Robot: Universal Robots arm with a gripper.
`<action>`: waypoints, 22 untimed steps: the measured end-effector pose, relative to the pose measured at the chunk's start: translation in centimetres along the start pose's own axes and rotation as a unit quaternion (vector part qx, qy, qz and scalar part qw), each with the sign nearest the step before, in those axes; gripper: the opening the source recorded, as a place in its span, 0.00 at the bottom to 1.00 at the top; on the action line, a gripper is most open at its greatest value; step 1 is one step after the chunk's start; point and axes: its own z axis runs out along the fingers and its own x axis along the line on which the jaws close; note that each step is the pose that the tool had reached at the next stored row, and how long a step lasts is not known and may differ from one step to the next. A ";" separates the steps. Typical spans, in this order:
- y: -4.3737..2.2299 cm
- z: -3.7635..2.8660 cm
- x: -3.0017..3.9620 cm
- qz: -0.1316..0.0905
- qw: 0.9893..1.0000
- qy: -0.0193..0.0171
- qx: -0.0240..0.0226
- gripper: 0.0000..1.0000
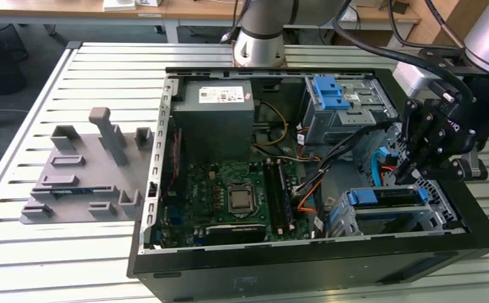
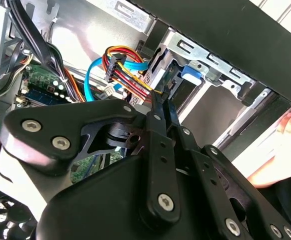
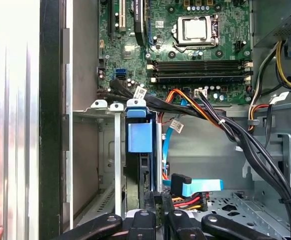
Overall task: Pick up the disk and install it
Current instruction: 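Insert the first disk wire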
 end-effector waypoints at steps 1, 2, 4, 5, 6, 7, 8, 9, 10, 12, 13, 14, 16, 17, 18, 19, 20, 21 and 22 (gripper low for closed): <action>0.00 0.01 0.02 0.000 1.000 0.000 0.000 0.16; 0.00 0.02 0.05 0.000 1.000 0.001 0.000 0.16; -0.01 0.05 0.16 0.000 1.000 0.001 0.000 0.16; -0.01 0.08 0.22 0.000 1.000 0.001 0.000 0.16; -0.01 0.11 0.28 0.000 1.000 0.001 0.000 0.16; -0.02 0.15 0.33 0.000 1.000 0.001 0.000 0.16; -0.02 0.20 0.38 0.000 1.000 0.001 0.000 0.16; -0.02 0.26 0.44 0.000 1.000 0.001 0.000 0.16; -0.02 0.33 0.49 0.000 1.000 0.001 0.000 0.16; -0.03 0.46 0.55 0.000 1.000 0.001 0.000 0.16; -0.03 0.49 0.61 0.000 1.000 0.001 0.000 0.16; -0.03 0.53 0.69 0.000 1.000 0.001 0.000 0.16; -0.04 0.61 0.82 0.000 1.000 0.001 0.000 0.16; -0.04 0.63 0.82 0.000 1.000 0.001 0.000 0.16; -0.04 0.63 0.82 0.000 1.000 0.001 0.000 0.16; -0.04 0.63 0.82 0.000 1.000 0.001 0.000 0.16; -0.04 0.64 0.83 0.000 1.000 0.001 0.000 0.16; -0.04 0.65 0.83 0.000 1.000 0.001 0.000 0.16; -0.04 0.67 0.82 0.000 1.000 0.001 0.000 0.16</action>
